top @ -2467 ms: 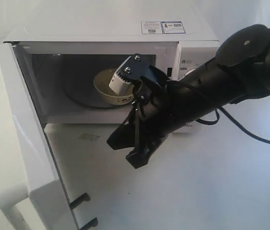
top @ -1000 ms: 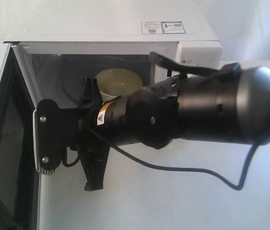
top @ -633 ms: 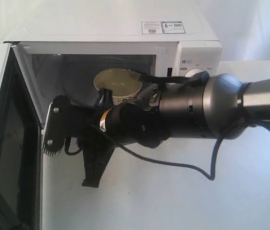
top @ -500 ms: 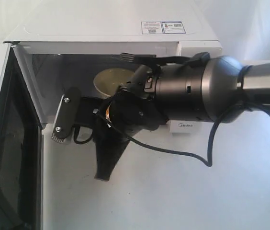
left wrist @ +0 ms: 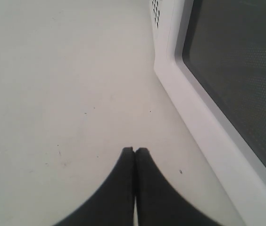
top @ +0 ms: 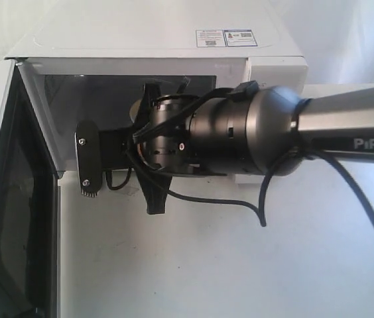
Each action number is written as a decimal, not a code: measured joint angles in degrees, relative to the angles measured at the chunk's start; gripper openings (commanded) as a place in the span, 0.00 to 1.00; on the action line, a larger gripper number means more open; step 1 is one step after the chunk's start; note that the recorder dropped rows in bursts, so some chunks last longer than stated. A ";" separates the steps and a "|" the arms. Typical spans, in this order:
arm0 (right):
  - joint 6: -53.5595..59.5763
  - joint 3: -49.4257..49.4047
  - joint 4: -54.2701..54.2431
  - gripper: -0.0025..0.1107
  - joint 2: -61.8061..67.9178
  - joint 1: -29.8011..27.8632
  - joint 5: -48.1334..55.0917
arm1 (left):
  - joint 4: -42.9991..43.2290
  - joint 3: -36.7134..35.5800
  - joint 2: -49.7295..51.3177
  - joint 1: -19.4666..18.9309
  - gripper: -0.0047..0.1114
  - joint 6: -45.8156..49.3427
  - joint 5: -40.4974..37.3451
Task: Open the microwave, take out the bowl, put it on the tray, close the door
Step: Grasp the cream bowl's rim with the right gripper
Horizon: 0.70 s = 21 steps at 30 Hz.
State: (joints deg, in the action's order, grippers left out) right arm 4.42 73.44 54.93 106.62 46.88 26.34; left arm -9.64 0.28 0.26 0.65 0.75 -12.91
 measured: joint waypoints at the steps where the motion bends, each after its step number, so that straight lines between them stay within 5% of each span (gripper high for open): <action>1: -0.66 0.00 0.79 0.08 0.71 0.00 -0.67 | 0.00 0.00 0.00 0.00 0.04 0.00 0.00; 10: -7.53 0.06 4.09 0.55 3.27 0.00 -4.84 | 0.00 0.00 0.00 0.00 0.04 0.00 0.00; 21: -26.65 0.06 18.56 0.50 3.35 -2.85 -1.23 | 0.00 0.00 0.00 0.00 0.04 0.00 0.00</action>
State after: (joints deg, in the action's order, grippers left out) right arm -22.23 73.50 73.49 109.97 44.02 25.12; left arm -9.64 0.28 0.26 0.65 0.75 -12.91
